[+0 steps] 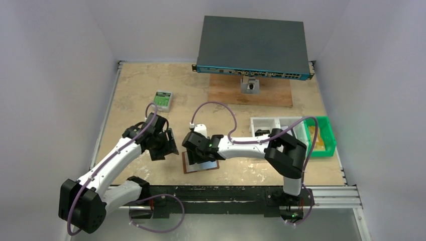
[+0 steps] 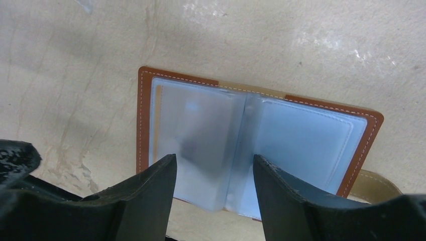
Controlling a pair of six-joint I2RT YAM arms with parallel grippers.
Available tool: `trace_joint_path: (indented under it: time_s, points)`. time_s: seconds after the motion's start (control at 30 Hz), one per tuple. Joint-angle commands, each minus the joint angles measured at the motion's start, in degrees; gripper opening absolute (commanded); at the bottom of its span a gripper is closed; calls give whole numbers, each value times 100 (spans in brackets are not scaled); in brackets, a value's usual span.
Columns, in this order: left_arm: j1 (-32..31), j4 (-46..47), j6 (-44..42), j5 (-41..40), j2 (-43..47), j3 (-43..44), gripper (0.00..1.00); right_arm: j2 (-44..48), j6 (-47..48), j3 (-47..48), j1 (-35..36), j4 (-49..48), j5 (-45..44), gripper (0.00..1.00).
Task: Take the credit cards out of the card holder
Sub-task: Remove the credit card from the card holder.
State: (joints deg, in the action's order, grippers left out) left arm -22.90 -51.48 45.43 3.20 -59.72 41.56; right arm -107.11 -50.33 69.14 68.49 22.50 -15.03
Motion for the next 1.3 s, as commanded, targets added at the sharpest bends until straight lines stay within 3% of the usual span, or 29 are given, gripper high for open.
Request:
trace_joint_path:
  time_s: [0.0,0.2,0.47,0.6,0.7,0.83,1.1,1.27]
  points:
    - [40,123,-2,110,66,-25,64,-95,29,324,24,47,-54,56]
    - [44,120,-7,126,92,-42,63,-264,23,359,24,151,-61,47]
    - [40,182,-41,258,82,-76,63,-381,-48,227,11,68,227,14]
    - [40,374,-107,519,75,-189,61,-244,-100,-116,-56,-296,473,5]
    - [33,582,-139,772,0,-309,52,-132,-118,-375,-120,-660,677,2]
    - [-19,965,-118,1121,-147,-476,30,-11,-160,-708,-223,-1082,963,0]
    - [-514,1446,81,1144,-821,-514,0,61,-228,-1048,-409,-1547,1370,0]
    - [-803,1766,325,1021,-1229,-614,0,93,-254,-1165,-451,-1676,1454,0]
